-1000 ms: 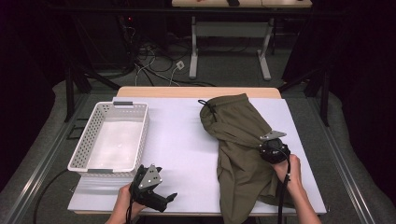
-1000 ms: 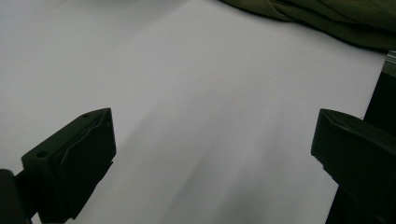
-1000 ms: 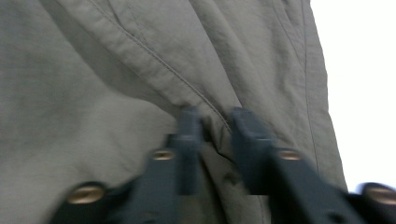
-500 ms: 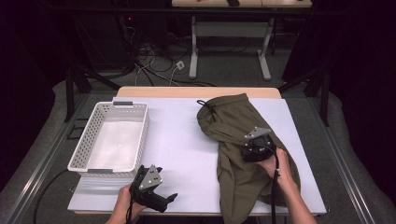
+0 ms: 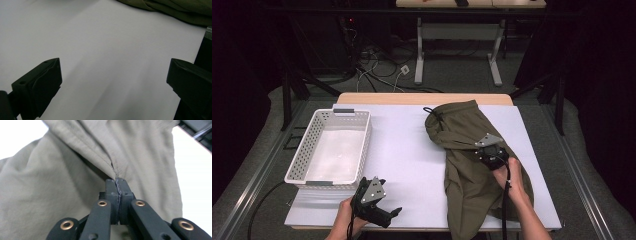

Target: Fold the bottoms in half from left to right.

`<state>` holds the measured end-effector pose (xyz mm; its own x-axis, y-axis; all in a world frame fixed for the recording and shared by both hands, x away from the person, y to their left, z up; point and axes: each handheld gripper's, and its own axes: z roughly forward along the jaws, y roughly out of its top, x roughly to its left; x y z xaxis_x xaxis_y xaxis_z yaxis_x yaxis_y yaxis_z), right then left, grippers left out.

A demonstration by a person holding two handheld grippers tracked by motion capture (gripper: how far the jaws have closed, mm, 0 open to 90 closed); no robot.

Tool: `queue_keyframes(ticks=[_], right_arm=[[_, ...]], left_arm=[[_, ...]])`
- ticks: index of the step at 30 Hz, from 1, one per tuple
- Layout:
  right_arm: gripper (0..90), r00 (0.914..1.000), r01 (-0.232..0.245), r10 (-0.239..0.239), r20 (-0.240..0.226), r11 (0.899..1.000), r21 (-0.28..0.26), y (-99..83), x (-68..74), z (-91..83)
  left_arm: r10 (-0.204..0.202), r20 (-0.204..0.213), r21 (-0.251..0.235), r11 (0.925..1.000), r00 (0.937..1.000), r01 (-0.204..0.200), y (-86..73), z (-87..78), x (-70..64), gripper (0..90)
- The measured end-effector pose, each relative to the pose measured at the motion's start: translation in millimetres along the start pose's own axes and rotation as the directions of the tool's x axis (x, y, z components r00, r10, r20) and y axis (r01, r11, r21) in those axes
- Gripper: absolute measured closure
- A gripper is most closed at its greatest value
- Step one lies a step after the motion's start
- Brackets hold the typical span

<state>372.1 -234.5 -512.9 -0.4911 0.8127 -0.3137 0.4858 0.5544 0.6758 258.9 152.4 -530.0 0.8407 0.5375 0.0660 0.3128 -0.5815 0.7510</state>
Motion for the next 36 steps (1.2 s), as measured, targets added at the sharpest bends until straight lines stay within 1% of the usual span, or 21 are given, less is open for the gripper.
queue_keyframes(ticks=[2, 3, 5, 6, 9, 10, 11, 12, 13, 14, 15, 16, 18, 19, 21, 23, 24, 27, 30, 33, 36], right_arm=[[90.0, 0.9996, -0.018, 0.018, 0.021, 0.999, -0.026, 0.4, -5.2, -7.2], [90.0, 0.9991, -0.018, 0.019, 0.039, 0.999, -0.034, 0.2, -7.8, -9.8], [90.0, 0.9979, -0.032, 0.035, 0.055, 0.998, -0.044, -1.4, -14.0, -12.9], [90.0, 0.9959, -0.042, 0.046, 0.077, 0.998, -0.052, -2.8, -16.7, -14.5], [90.0, 0.9917, -0.065, 0.071, 0.107, 0.996, -0.058, -7.3, -25.3, -17.6], [90.0, 0.9897, -0.072, 0.077, 0.120, 0.996, -0.051, -9.2, -27.7, -17.7], [90.0, 0.9859, -0.070, 0.076, 0.149, 0.997, -0.044, -11.3, -30.7, -17.4], [90.0, 0.9831, -0.078, 0.082, 0.164, 0.996, -0.035, -13.6, -33.7, -16.4], [90.0, 0.9844, -0.094, 0.097, 0.147, 0.995, -0.024, -16.5, -37.0, -14.6], [90.0, 0.9874, -0.109, 0.108, 0.116, 0.994, 0.007, -19.4, -39.2, -10.5], [90.0, 0.9902, -0.111, 0.107, 0.090, 0.993, 0.043, -22.7, -39.1, -5.5], [89.7, 0.9918, -0.103, 0.098, 0.083, 0.993, 0.061, -26.1, -36.8, -0.5], [88.7, 0.9959, -0.083, 0.078, 0.045, 0.989, 0.121, -30.1, -32.8, 9.2], [87.1, 0.9968, -0.075, 0.071, 0.036, 0.989, 0.131, -30.8, -31.2, 12.2], [78.5, 0.9975, -0.070, 0.068, 0.017, 0.986, 0.149, -30.2, -29.4, 15.0], [70.3, 0.9975, -0.071, 0.071, 0.007, 0.988, 0.140, -28.8, -28.8, 14.0], [64.3, 0.9976, -0.069, 0.069, 0.008, 0.988, 0.136, -27.7, -28.9, 12.7], [50.3, 0.9965, -0.083, 0.083, 0.003, 0.990, 0.115, -25.0, -29.9, 7.9], [42.9, 0.9963, -0.085, 0.086, -0.005, 0.992, 0.092, -22.9, -30.3, 3.8], [39.8, 0.9956, -0.093, 0.094, -0.007, 0.993, 0.071, -22.3, -30.7, 0.7], [36.7, 0.9946, -0.101, 0.103, -0.017, 0.992, 0.071, -22.7, -30.5, 0.0]], left_arm=[[-0.003, 0.004, 0.006, 1.0000, 1.0000, 0.003, -0.1, 0.4, 0.6, 0.0], [-0.002, 0.004, 0.004, 1.0000, 1.0000, 0.002, -0.2, 0.4, 0.7, 0.0], [-0.002, 0.003, 0.003, 1.0000, 1.0000, 0.002, -0.2, 0.4, 0.9, 0.0], [-0.002, 0.002, 0.003, 1.0000, 1.0000, 0.002, -0.2, 0.3, 1.0, 0.0], [-0.002, 0.000, 0.001, 1.0000, 1.0000, 0.002, -0.4, 0.3, 1.5, 0.0], [-0.002, 0.000, 0.001, 1.0000, 1.0000, 0.002, -0.3, 0.4, 1.6, 0.0], [-0.002, 0.002, 0.004, 1.0000, 1.0000, 0.002, -0.2, 0.5, 1.7, 0.0], [-0.002, 0.002, 0.002, 1.0000, 1.0000, 0.002, -0.3, 0.6, 1.6, 0.0], [-0.003, 0.004, 0.004, 1.0000, 1.0000, 0.003, -0.3, 0.6, 1.5, 0.0], [-0.003, 0.005, 0.005, 1.0000, 1.0000, 0.003, -0.3, 0.8, 1.5, 0.0], [-0.005, 0.006, 0.007, 1.0000, 1.0000, 0.005, -0.3, 1.0, 1.6, 0.0], [-0.006, 0.006, 0.007, 1.0000, 1.0000, 0.006, -0.3, 1.2, 1.5, 0.0], [-0.007, 0.008, 0.008, 0.9999, 0.9999, 0.007, -0.2, 1.5, 0.9, 0.0], [-0.006, 0.009, 0.008, 1.0000, 0.9999, 0.006, -0.1, 1.5, 0.6, 0.0], [-0.005, 0.009, 0.007, 1.0000, 0.9999, 0.005, -0.1, 1.1, 0.6, 0.0], [-0.001, 0.006, 0.006, 1.0000, 1.0000, 0.001, -0.1, 0.7, 1.0, 0.0], [-0.003, 0.007, 0.005, 1.0000, 1.0000, 0.003, -0.2, 0.7, 1.1, 0.0], [-0.006, 0.008, 0.005, 1.0000, 1.0000, 0.006, -0.3, 1.0, 1.0, 0.0], [-0.003, 0.003, 0.007, 1.0000, 1.0000, 0.003, 0.0, 0.5, 0.5, 0.0], [0.000, 0.003, 0.003, 1.0000, 1.0000, 0.000, 0.1, 0.3, 0.1, 0.0], [0.005, 0.008, 0.005, 1.0000, 1.0000, -0.005, 0.5, 1.2, 0.2, 0.0]])
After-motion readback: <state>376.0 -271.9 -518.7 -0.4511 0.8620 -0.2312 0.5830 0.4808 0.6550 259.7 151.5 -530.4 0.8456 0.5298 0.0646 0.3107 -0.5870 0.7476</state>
